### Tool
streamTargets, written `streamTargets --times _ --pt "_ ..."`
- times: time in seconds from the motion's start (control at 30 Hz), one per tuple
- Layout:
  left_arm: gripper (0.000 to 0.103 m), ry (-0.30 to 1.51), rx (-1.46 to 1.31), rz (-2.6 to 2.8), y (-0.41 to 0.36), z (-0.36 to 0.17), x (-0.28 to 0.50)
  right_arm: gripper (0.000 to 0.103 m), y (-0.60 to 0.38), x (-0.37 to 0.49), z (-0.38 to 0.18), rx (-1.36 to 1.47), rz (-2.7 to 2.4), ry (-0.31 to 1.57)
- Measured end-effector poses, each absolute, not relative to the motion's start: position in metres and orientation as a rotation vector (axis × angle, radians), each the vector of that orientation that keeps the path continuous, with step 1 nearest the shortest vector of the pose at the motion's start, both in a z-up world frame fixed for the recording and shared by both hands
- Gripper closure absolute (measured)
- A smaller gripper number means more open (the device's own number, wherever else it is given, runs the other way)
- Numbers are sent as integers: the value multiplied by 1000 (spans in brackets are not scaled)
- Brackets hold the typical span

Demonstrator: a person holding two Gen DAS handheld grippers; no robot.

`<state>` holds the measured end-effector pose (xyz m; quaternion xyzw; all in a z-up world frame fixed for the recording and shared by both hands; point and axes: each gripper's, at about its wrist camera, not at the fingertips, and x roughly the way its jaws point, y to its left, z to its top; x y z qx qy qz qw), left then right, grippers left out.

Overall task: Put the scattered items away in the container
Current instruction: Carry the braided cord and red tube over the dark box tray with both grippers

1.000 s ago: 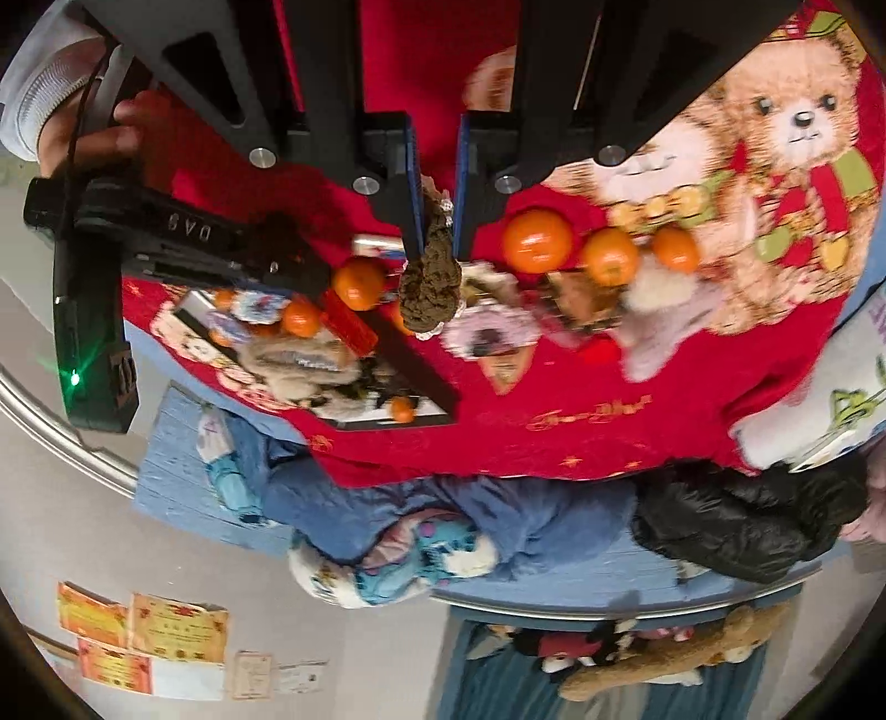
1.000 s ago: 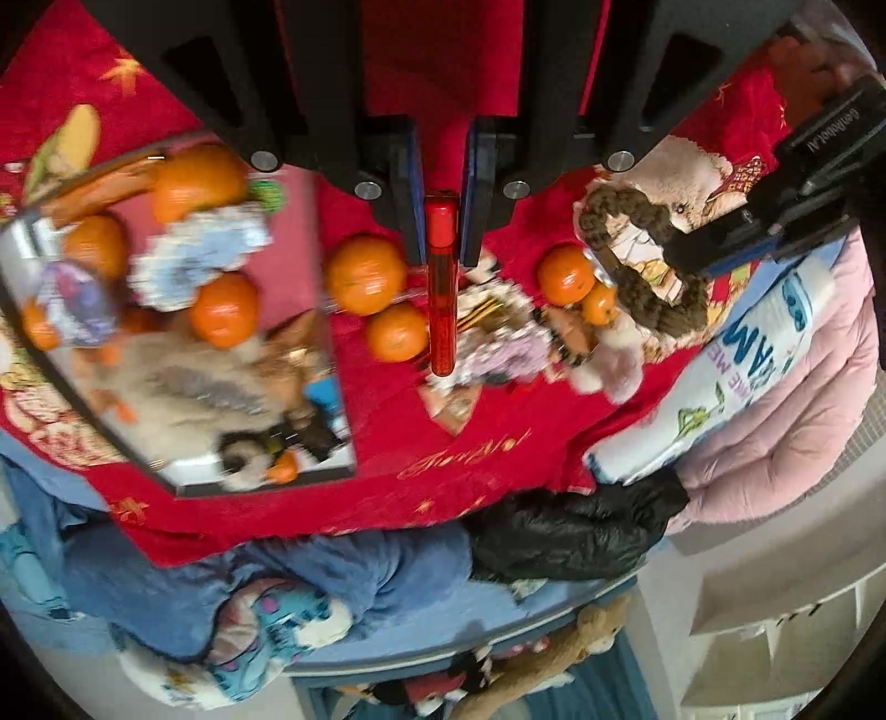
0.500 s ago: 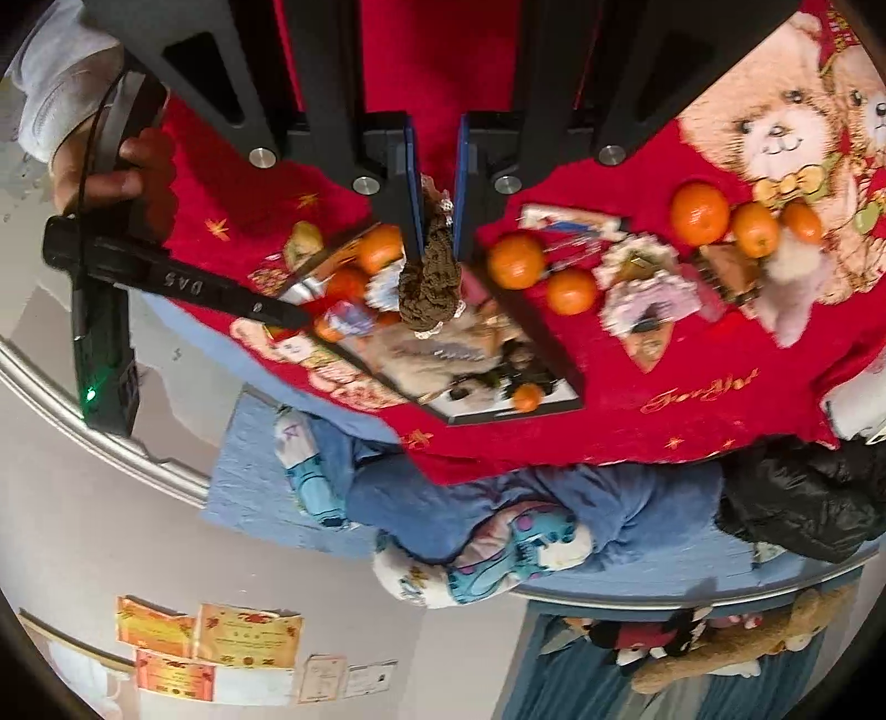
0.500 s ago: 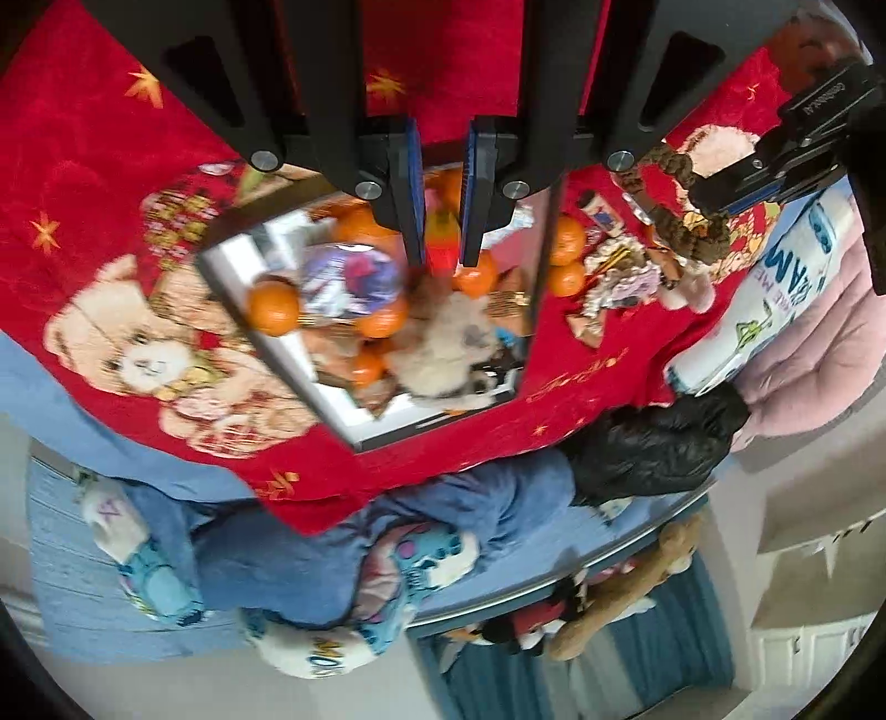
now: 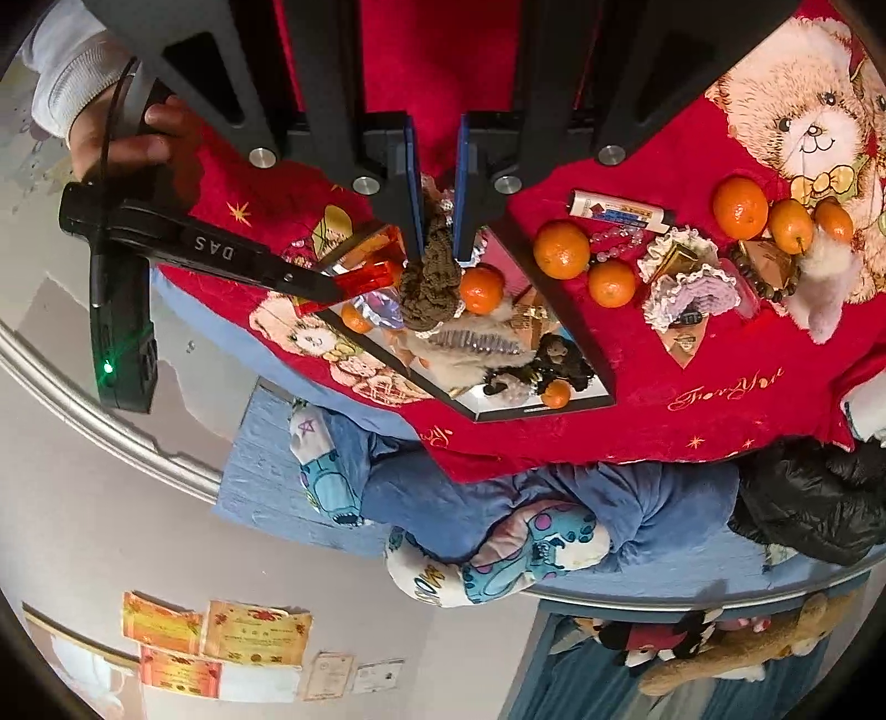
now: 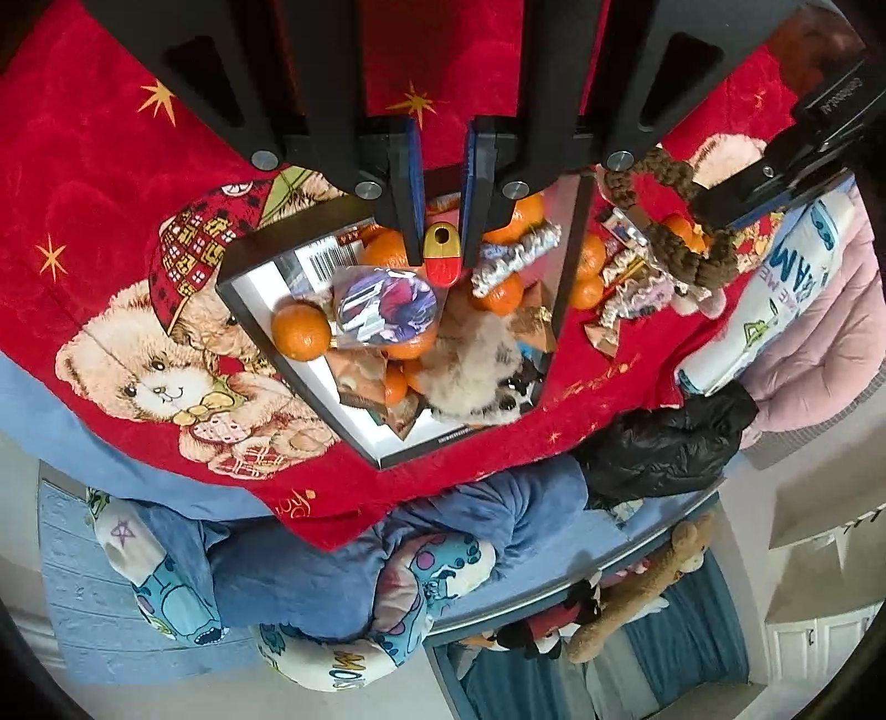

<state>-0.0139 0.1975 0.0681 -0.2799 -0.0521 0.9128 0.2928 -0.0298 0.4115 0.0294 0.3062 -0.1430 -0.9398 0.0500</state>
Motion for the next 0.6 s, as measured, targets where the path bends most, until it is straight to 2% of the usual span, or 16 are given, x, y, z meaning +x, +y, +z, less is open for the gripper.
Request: streamTargets --times 0.37,0.6 --pt "92 -118 -751 2441 203 73 -23 92 423 -22 37 924 -2906 -443" --pt "92 -112 -775 2409 223 68 -29 92 440 -24 31 952 -2887 -568"
